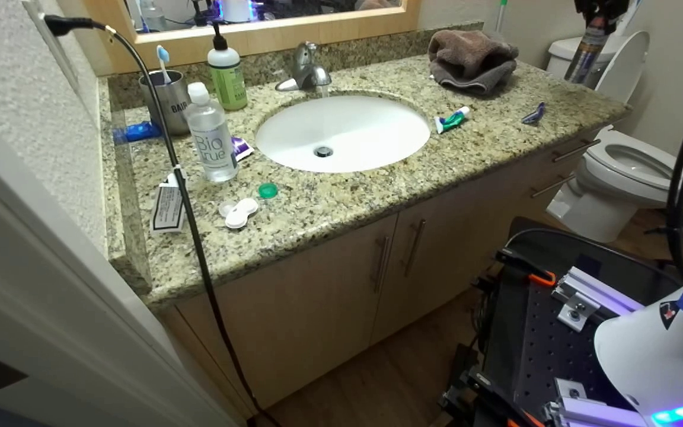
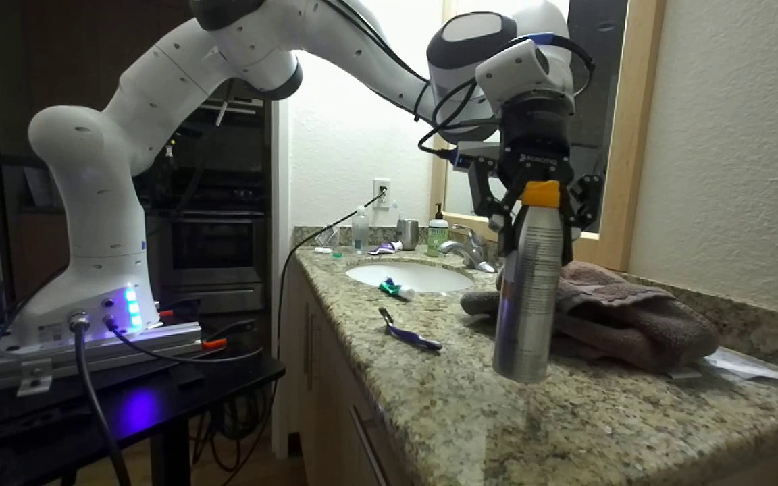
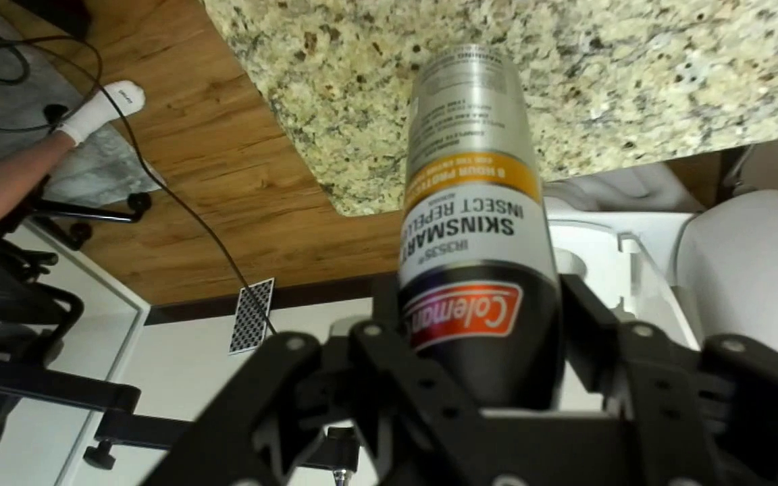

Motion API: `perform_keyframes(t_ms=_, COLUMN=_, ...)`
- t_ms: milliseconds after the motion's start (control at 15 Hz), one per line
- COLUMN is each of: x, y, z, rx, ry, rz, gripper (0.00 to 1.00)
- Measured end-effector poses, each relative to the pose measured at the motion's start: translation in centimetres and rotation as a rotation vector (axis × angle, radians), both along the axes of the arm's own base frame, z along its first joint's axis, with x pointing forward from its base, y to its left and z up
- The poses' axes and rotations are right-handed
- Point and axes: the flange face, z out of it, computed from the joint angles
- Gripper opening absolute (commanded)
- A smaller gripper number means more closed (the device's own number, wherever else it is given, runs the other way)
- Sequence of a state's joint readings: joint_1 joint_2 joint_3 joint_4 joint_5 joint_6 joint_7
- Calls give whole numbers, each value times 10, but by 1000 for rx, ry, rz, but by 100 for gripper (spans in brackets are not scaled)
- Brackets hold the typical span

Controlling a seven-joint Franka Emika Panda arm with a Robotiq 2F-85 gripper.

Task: Move the silver bottle to the right side of the counter

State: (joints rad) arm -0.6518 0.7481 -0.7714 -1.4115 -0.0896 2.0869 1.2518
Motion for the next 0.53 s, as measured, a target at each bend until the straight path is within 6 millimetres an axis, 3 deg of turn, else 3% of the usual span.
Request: perform_keyframes(t_ms=533, x=10, y=-28, z=-6, rx=-39, ry=10, rz=-71, gripper=34)
